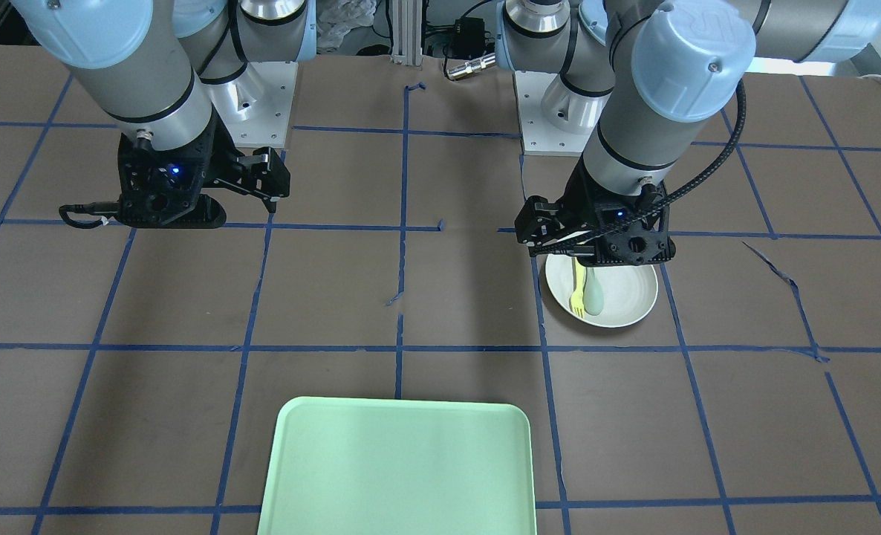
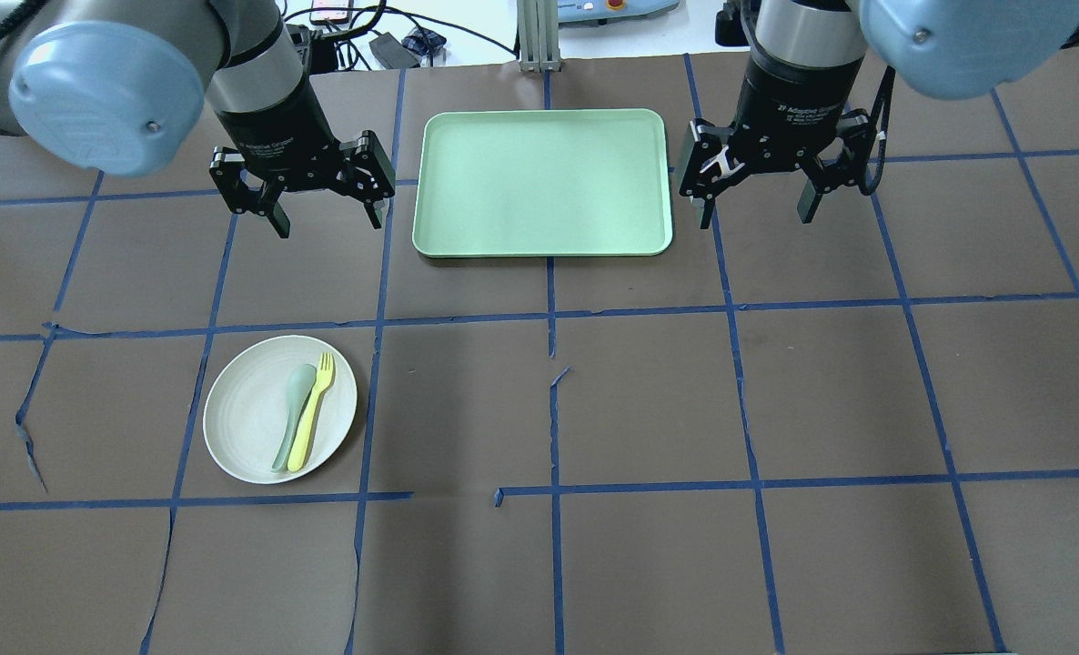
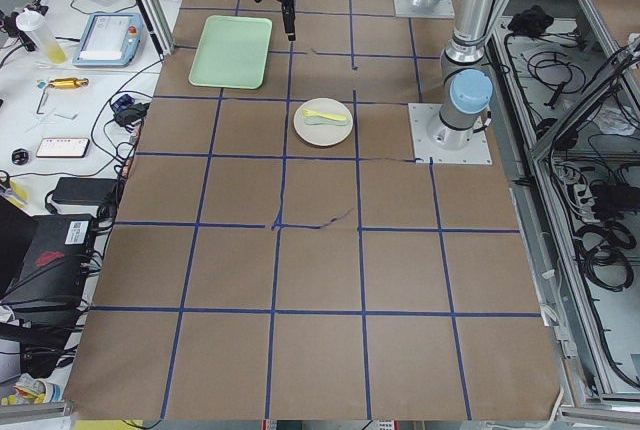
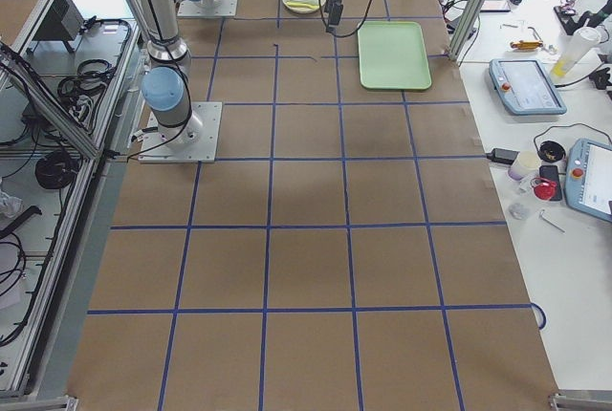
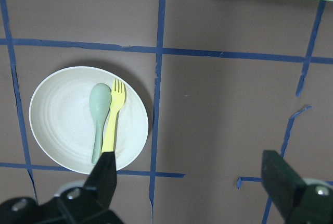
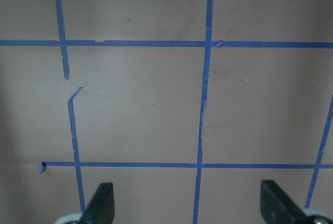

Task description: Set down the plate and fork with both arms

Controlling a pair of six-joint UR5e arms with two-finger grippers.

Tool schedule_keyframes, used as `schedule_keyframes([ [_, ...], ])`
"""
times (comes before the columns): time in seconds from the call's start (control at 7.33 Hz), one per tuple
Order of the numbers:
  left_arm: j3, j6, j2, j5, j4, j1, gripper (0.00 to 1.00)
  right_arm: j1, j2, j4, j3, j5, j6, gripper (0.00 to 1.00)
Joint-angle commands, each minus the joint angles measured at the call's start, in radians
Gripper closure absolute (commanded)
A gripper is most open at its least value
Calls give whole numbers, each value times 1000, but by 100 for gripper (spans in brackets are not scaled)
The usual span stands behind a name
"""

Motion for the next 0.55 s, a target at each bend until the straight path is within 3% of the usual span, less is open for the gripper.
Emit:
schedule_keyframes([
  [0.0,-3,0,-1,-2,0,-2,0,0,0,-3,3,0,0,0],
  [0.41,-8,-2,0,-3,0,-5,0,2,4,-3,5,0,-1,0],
])
